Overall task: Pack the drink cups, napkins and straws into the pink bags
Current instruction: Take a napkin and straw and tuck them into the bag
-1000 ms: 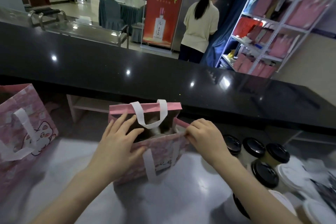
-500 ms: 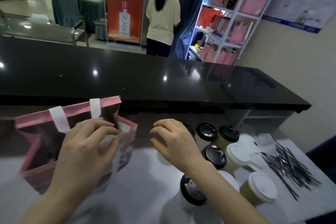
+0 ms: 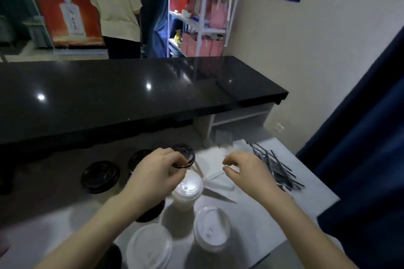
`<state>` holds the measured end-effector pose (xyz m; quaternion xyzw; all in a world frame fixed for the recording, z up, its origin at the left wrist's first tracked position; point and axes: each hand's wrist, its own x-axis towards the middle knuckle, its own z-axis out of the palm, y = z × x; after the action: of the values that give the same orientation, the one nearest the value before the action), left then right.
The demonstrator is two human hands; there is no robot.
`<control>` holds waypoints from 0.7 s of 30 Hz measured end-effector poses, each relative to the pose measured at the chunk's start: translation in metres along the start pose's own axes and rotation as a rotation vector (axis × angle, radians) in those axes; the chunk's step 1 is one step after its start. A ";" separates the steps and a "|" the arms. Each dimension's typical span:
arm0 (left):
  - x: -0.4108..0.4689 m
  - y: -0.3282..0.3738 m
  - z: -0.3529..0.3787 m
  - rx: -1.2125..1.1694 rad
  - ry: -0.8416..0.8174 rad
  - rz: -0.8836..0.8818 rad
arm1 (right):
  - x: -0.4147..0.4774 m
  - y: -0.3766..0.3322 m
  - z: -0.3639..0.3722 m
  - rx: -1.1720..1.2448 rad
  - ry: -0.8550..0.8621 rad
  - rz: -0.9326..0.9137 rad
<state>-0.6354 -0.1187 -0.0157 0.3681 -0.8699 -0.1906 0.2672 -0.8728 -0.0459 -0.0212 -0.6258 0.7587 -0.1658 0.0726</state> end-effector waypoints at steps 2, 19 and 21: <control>0.031 0.005 0.032 0.020 -0.121 0.024 | 0.007 0.035 0.005 -0.007 -0.042 0.067; 0.134 0.008 0.184 0.714 -0.630 0.018 | 0.083 0.107 0.111 -0.145 -0.080 -0.177; 0.136 0.004 0.186 0.723 -0.583 0.039 | 0.084 0.107 0.113 -0.093 -0.016 -0.197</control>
<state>-0.8298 -0.1924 -0.1153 0.3523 -0.9262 0.0343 -0.1302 -0.9536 -0.1282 -0.1550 -0.7013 0.6998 -0.1318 0.0330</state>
